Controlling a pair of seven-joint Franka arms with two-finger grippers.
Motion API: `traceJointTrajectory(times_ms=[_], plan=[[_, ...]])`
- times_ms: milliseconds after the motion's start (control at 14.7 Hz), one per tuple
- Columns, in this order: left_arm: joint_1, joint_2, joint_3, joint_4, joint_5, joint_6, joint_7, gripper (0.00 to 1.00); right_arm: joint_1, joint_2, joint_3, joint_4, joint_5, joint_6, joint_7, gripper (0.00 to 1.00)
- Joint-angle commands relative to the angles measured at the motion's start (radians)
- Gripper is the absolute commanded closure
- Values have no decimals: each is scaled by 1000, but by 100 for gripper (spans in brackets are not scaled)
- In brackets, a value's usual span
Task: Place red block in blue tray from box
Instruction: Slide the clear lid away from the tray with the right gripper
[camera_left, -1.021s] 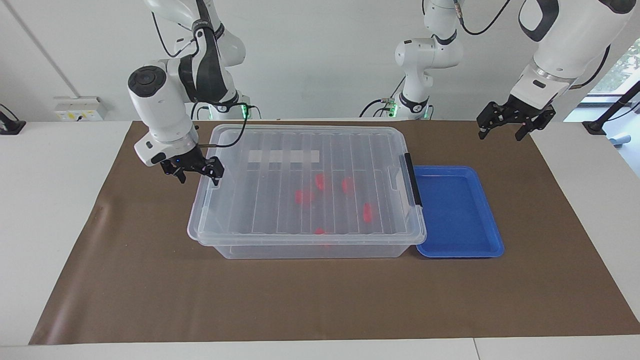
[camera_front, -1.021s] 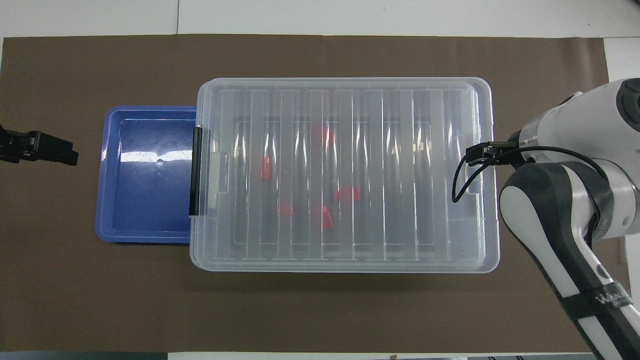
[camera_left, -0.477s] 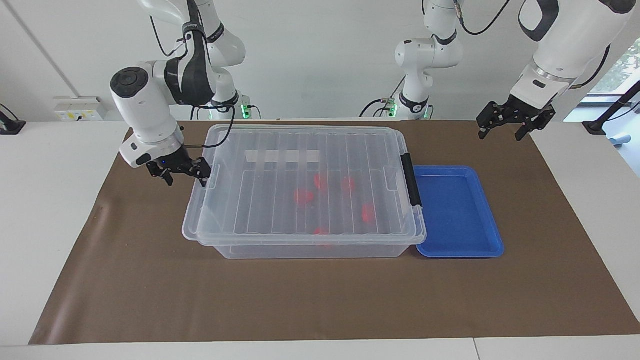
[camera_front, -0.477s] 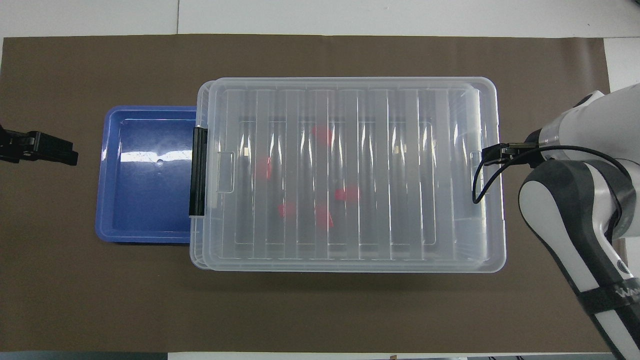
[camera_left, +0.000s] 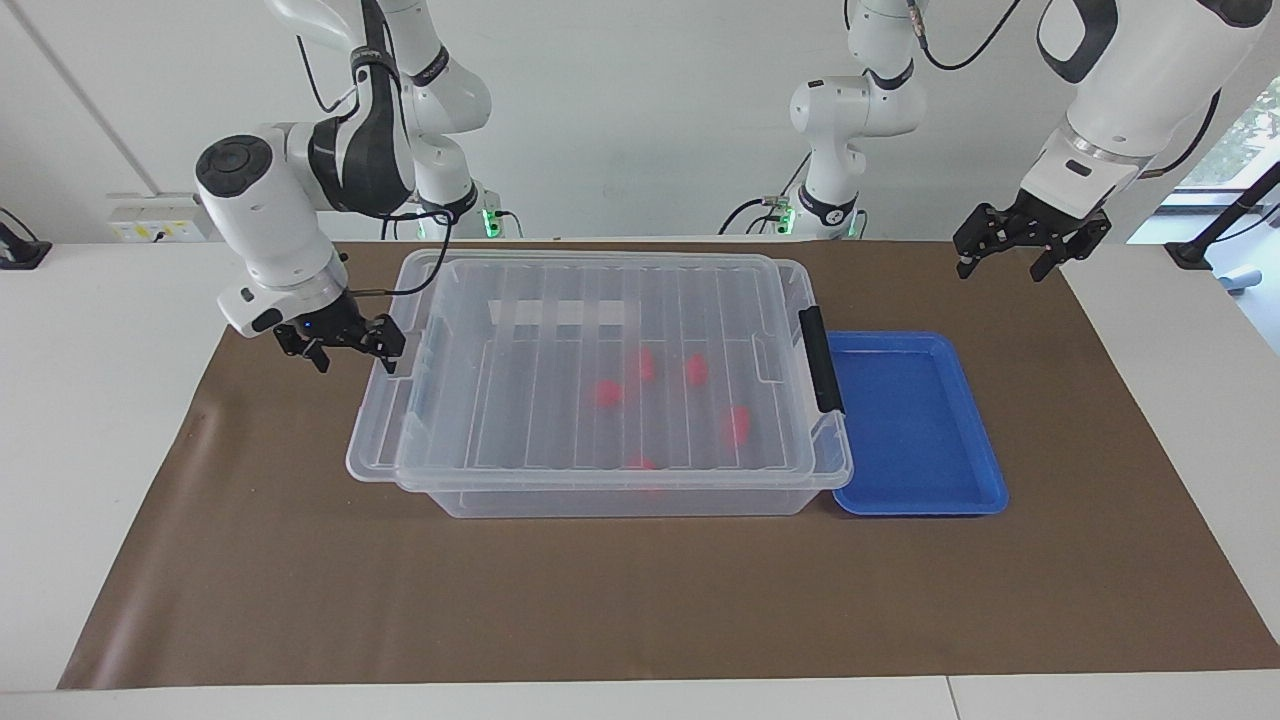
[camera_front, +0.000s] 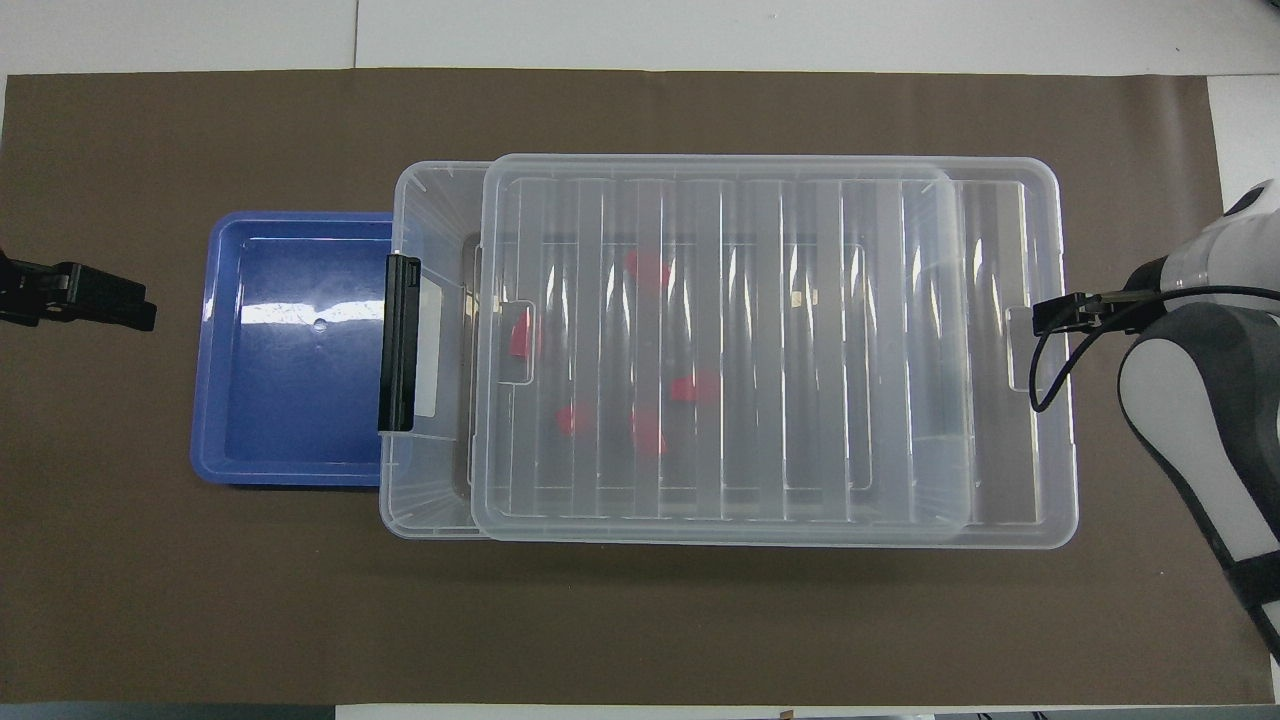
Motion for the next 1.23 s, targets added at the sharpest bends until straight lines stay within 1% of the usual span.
traceJointTrajectory(times_ms=[0, 409, 749, 953, 1157], plan=[[3, -14, 2, -8, -3, -4, 5, 0, -12, -13, -35, -29, 10, 27, -86, 0], [3, -16, 2, -11, -3, -17, 4, 0, -10, -8, -100, -20, 10, 22, -176, 0], [-18, -16, -7, -16, -3, 11, 2, 0, -10, -8, -147, -16, 10, 24, -251, 0], [-80, -25, -13, -42, -2, 52, -19, 0, -10, -7, -164, -16, 10, 26, -281, 0], [-176, -62, -13, -117, 0, 103, -114, 0, -10, -7, -170, -16, 10, 26, -304, 0]])
